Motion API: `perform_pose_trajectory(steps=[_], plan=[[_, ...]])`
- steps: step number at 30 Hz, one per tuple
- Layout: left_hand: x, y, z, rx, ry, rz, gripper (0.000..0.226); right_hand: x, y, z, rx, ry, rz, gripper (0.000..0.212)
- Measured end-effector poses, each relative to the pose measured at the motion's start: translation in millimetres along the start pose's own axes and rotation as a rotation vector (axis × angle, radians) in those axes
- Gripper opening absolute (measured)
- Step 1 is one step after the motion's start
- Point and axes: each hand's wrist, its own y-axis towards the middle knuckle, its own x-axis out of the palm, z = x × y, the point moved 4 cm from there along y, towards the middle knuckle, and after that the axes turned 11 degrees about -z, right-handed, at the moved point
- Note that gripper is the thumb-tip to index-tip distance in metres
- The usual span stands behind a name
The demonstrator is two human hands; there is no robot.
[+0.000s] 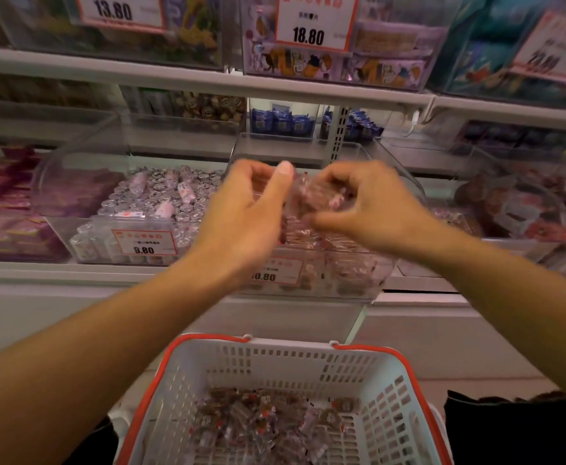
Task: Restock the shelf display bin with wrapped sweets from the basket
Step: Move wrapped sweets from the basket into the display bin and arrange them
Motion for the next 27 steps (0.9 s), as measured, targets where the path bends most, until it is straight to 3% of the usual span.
perform_pose_trajectory(steps=[2, 4, 8, 12, 16, 21, 27], plan=[[-26, 10, 0, 0.134, 0.431, 0.124, 0.018, -12, 39, 21, 0.153, 0.003, -0.012, 0.027], [-43, 15, -8, 0.164, 0.762, 0.135, 0.025, -13, 78, 44, 0.264, -0.075, -0.069, 0.028], [-59, 26, -33, -0.109, 1.089, -0.036, 0.039, 19, 123, 75, 0.427, -0.145, -0.193, 0.058], [-53, 31, -49, -0.205, 1.018, -0.267, 0.041, 42, 143, 87, 0.384, -0.195, -0.171, 0.062], [-54, 32, -52, -0.146, 0.991, -0.302, 0.042, 42, 146, 95, 0.335, -0.2, -0.079, 0.084], [-54, 28, -51, -0.09, 0.915, -0.323, 0.047, 54, 145, 100, 0.213, -0.562, -0.313, 0.074], [-54, 28, -52, -0.098, 0.88, -0.298, 0.045, 58, 148, 107, 0.229, -0.774, -0.48, 0.073]])
